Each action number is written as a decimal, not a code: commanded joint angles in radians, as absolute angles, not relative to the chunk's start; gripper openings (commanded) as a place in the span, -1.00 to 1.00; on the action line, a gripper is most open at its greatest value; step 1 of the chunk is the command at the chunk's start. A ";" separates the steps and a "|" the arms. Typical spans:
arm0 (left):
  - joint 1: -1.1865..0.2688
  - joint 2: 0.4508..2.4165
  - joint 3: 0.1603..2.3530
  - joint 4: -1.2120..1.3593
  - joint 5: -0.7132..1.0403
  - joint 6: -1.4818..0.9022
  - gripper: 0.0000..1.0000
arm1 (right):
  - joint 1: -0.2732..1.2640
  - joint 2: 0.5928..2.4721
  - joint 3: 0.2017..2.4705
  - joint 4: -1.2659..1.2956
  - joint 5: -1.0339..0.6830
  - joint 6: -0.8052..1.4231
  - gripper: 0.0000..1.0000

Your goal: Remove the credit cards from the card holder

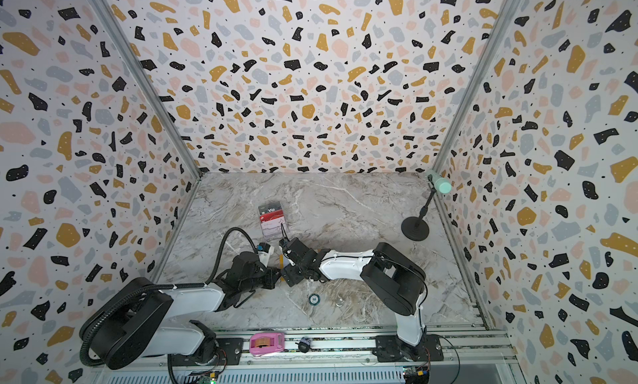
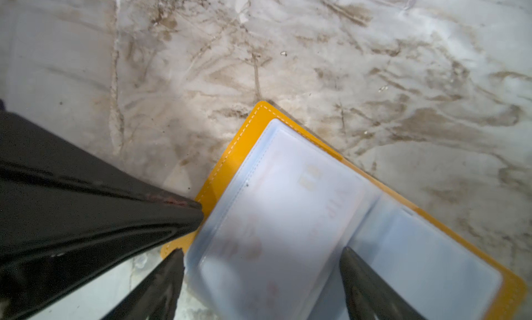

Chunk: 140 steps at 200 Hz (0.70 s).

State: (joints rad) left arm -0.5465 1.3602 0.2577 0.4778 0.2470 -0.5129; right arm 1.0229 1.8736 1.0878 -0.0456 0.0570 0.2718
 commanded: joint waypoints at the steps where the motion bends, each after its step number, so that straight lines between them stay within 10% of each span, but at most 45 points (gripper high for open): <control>1: -0.552 1.372 0.240 0.492 0.229 -0.509 -1.00 | 1.026 1.871 1.102 -0.064 0.106 0.285 0.66; 140: -0.552 1.403 0.242 0.505 0.230 -0.510 -1.00 | 1.027 1.851 1.061 -0.026 0.101 0.302 0.42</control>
State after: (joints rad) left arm -0.5465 1.3808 0.2550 0.5117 0.2447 -0.5129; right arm 1.0233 1.8797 1.0805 -0.0265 0.1246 0.2962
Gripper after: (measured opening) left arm 0.046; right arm 0.683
